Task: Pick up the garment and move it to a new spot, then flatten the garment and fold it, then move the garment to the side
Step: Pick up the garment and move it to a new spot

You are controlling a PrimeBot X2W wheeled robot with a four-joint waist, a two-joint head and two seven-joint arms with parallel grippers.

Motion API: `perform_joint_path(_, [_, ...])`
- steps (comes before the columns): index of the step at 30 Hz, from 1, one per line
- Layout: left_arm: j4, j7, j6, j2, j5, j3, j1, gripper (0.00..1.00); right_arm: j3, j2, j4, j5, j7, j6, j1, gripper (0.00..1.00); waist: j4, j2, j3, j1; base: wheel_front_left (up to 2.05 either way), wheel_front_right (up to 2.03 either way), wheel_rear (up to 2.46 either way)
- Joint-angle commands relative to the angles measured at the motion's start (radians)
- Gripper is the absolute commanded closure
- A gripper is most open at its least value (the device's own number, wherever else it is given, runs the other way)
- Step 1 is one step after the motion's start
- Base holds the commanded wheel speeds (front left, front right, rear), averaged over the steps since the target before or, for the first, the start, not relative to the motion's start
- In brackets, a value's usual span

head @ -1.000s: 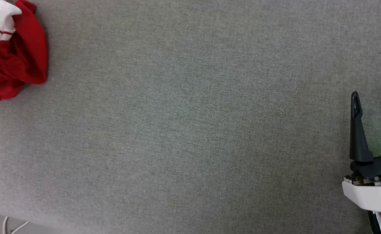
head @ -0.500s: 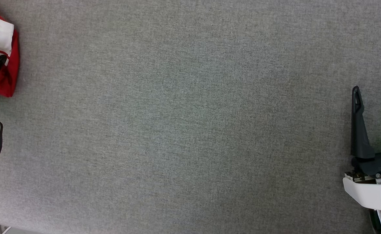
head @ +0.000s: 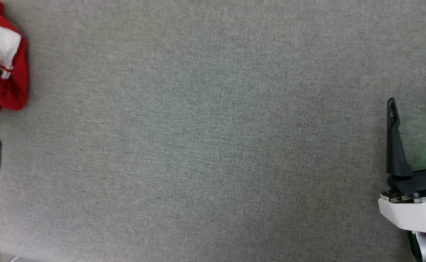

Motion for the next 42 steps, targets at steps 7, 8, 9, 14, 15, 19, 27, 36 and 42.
perform_joint_path(7, [-0.113, -0.023, 0.003, 0.071, 0.033, -0.056, -0.06, 1.0, 0.019, 0.032, 0.029, 0.024, -0.001, 0.0, -0.007, 0.0, -0.001, 0.0, -0.109, 0.0001, 0.0, 0.0, 0.0])
perform_joint_path(8, [-0.136, -0.026, 0.003, 0.081, 0.039, -0.066, -0.07, 1.0, 0.023, 0.036, 0.034, 0.027, -0.001, 0.0, -0.006, 0.0, -0.003, 0.0, -0.123, 0.0001, 0.0, 0.0, 0.0])
perform_joint_path(9, [-0.166, -0.026, 0.003, 0.088, 0.047, -0.08, -0.078, 1.0, 0.027, 0.041, 0.038, 0.029, -0.001, 0.0, -0.006, 0.0, -0.003, 0.0, -0.136, 0.0001, 0.0, 0.0, 0.0])
perform_joint_path(14, [-0.3, -0.005, 0.003, 0.11, 0.075, -0.134, -0.128, 1.0, 0.035, 0.056, 0.058, 0.039, -0.001, 0.0, 0.006, 0.0, -0.012, 0.0, -0.2, 0.0001, 0.0, 0.0, 0.0])
perform_joint_path(15, [-0.328, 0.004, 0.003, 0.11, 0.08, -0.145, -0.138, 1.0, 0.035, 0.059, 0.061, 0.04, -0.001, 0.0, 0.008, 0.0, -0.016, 0.0, -0.211, 0.0001, 0.0, 0.0, 0.0])
perform_joint_path(19, [-0.425, 0.042, 0.003, 0.098, 0.101, -0.187, -0.189, 1.0, 0.036, 0.066, 0.076, 0.053, -0.001, 0.0, 0.015, 0.0, -0.038, 0.0, -0.261, 0.0001, 0.0, 0.0, 0.0])
perform_joint_path(27, [-0.536, 0.124, 0.003, 0.006, 0.112, -0.292, -0.317, 1.0, 0.032, 0.067, 0.099, 0.126, -0.001, 0.0, 0.032, 0.0, -0.119, 0.0, -0.345, 0.0001, 0.0, 0.0, 0.0])
perform_joint_path(36, [-0.585, 0.156, 0.003, -0.112, 0.094, -0.441, -0.433, 1.0, 0.028, 0.067, 0.113, 0.173, -0.001, 0.0, 0.05, 0.0, -0.247, 0.0, -0.388, 0.0001, 0.0, 0.0, 0.0])
perform_joint_path(42, [-0.59, 0.14, 0.003, -0.17, 0.062, -0.521, -0.473, 1.0, 0.018, 0.067, 0.12, 0.193, -0.001, 0.0, 0.058, 0.0, -0.334, 0.0, -0.398, 0.0001, 0.0, 0.0, 0.0])
